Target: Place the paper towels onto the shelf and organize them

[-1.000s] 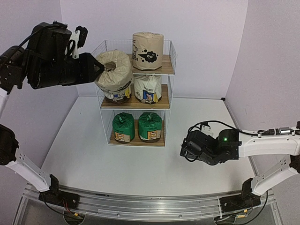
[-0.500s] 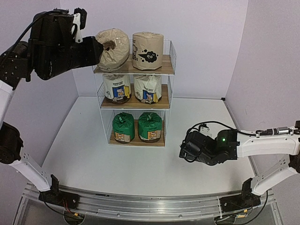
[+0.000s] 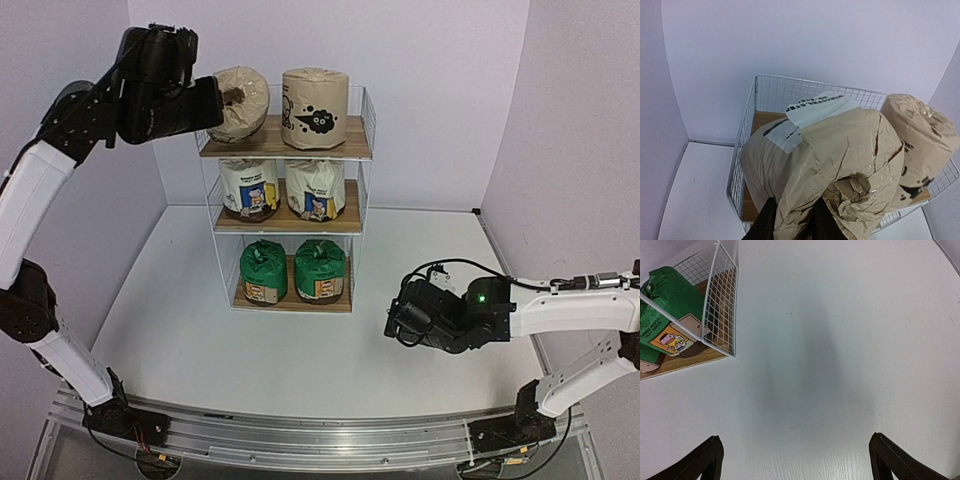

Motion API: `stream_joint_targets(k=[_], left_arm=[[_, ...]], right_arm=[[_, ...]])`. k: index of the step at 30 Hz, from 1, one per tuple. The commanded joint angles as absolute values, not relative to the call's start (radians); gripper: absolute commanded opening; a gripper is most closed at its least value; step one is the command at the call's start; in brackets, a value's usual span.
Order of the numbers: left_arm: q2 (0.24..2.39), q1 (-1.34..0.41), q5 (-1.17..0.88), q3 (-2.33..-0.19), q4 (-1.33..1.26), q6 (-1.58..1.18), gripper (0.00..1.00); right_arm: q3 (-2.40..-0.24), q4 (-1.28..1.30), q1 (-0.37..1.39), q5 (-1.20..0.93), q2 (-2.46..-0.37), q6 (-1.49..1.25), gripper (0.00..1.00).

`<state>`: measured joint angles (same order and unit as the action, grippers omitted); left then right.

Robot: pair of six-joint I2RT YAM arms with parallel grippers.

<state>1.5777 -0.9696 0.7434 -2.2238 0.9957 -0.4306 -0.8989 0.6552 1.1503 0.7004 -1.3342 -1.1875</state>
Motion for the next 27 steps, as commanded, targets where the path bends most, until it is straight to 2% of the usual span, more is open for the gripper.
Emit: stream_joint_targets(k=[1, 5, 8, 15, 23, 27], left_arm=[[1.597, -0.940, 0.654, -2.251, 0.998, -0.451, 0.00], [1.601, -0.918, 0.636, -2.251, 0.985, -0.449, 0.00], [1.601, -0.917, 0.643, -2.257, 0.975, -0.449, 0.04], [1.575, -0.917, 0.607, -2.322, 0.949, -0.431, 0.02], [1.501, -0.917, 0.511, -2.247, 1.008, -0.470, 0.03], [1.436, -0.917, 0.538, -2.181, 1.020, -0.505, 0.02]], right_arm=[[-0.908, 0.669, 1.151, 0.683, -1.339, -1.234, 0.98], [-0.909, 0.669, 1.151, 0.685, -1.347, -1.244, 0.98], [-0.918, 0.670, 1.150, 0.686, -1.359, -1.242, 0.98], [-0.952, 0.670, 1.150, 0.665, -1.413, -1.234, 0.98], [-0.980, 0.670, 1.150, 0.640, -1.463, -1.237, 0.98], [-0.978, 0.670, 1.151, 0.643, -1.463, -1.234, 0.98]])
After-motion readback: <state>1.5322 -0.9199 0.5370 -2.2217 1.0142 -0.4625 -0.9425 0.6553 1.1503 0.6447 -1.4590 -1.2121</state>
